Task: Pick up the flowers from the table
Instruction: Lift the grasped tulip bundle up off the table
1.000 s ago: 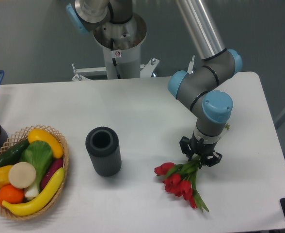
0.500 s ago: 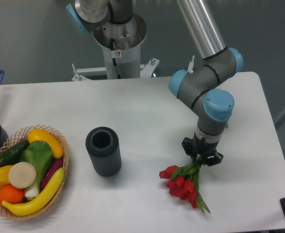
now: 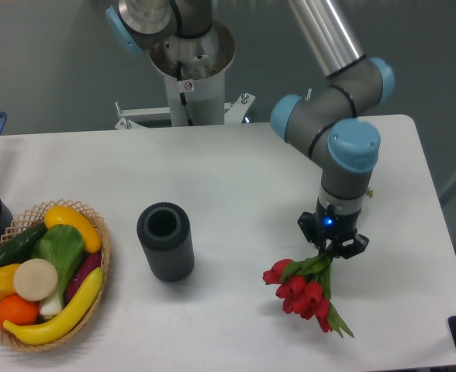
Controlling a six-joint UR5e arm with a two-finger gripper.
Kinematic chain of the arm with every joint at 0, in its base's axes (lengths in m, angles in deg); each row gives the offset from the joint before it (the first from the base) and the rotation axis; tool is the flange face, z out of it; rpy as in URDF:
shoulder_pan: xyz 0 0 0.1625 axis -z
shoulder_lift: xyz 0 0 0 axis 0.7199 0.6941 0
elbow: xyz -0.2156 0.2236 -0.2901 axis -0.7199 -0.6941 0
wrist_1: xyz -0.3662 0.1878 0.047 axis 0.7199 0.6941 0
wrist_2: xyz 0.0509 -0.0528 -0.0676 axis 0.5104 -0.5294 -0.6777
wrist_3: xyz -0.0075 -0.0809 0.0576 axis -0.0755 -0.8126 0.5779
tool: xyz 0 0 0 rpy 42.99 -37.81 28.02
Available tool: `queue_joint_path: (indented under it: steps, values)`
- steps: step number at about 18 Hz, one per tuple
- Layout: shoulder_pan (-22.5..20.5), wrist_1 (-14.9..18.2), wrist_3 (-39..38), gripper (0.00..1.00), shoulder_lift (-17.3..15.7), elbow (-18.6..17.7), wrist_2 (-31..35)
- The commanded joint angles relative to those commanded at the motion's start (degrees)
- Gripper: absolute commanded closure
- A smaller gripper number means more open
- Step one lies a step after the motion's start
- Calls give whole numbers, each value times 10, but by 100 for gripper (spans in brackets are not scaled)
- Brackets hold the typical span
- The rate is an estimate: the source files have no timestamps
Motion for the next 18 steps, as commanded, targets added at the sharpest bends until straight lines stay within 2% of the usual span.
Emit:
queue_joint_path:
  steps: [2, 4, 7, 9, 14, 18]
  values:
    - [-5, 0, 0, 72, -13, 5, -40]
    - [-23, 0, -1, 72, -41, 6, -96]
    - [-38, 0, -4, 72, -56, 6, -178]
    - [-47, 0, -44, 72, -65, 8, -254]
    - [-76, 0, -102, 72, -81, 15, -360]
    - [-114, 0, -121, 72, -92, 14, -445]
